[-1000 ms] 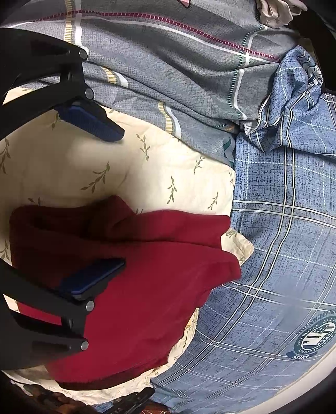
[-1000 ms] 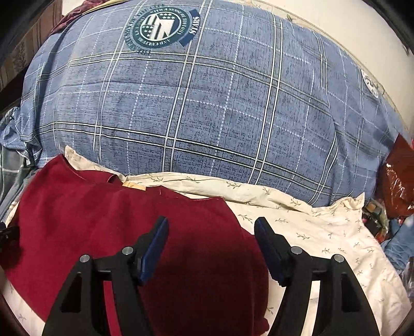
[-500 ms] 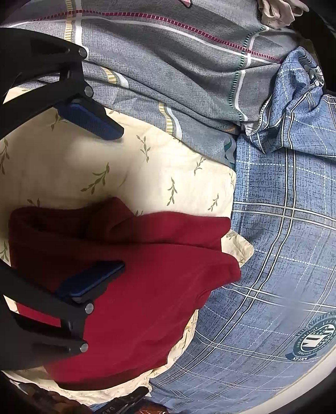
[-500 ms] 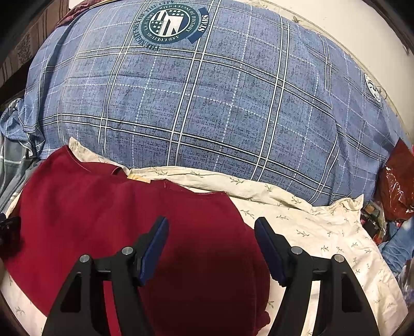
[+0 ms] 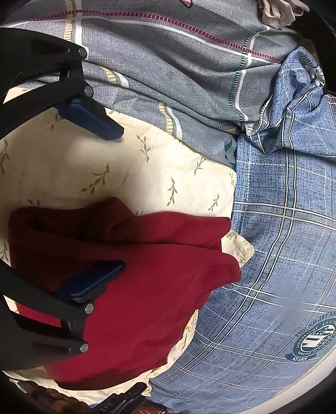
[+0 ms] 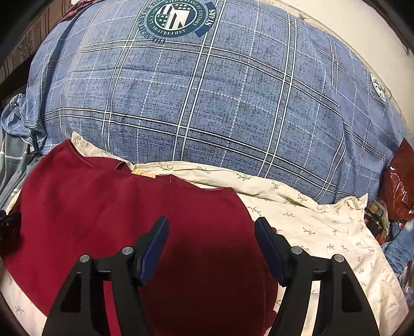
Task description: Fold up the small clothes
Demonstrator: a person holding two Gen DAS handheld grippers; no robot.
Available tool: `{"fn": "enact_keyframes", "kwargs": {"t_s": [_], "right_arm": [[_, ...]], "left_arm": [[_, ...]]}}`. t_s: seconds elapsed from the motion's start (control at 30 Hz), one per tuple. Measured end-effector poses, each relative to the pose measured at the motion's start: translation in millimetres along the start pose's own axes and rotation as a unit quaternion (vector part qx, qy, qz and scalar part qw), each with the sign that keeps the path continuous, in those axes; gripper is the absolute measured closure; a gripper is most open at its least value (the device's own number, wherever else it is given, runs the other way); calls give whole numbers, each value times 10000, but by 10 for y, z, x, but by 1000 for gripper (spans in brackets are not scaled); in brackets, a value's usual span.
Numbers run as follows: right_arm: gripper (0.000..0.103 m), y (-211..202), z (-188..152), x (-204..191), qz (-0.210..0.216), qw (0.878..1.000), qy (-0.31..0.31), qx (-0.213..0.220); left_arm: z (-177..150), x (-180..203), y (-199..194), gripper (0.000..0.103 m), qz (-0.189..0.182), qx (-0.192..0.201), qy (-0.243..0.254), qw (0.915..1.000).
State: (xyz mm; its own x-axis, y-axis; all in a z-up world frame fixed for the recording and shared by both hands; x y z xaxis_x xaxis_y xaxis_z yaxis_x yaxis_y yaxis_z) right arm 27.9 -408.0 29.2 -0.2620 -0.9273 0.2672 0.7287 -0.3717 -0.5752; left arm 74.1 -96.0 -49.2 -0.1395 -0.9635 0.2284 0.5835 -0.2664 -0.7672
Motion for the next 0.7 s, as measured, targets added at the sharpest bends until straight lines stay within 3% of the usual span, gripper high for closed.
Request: {"fn": "enact_keyframes", "kwargs": {"t_s": [0.7], "right_arm": [[32, 26, 34, -240, 262, 9996, -93, -93]], "left_arm": [[-24, 21, -67, 7, -80, 20, -77, 9999]]}}
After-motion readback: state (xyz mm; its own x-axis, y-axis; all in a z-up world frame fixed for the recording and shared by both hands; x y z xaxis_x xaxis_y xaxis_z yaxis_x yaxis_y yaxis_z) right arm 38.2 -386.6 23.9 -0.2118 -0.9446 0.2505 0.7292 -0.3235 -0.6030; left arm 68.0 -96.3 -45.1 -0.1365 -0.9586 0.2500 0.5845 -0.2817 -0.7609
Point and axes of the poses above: each gripper's, at about its wrist camera, not at the fingertips, and y roughly the way its jaws point, x to its right, z to its top, the point moved 10 cm from there along y, roughly the way its jaws point, and after that the axes turned 2 degrees about x, right-handed, at the moved point
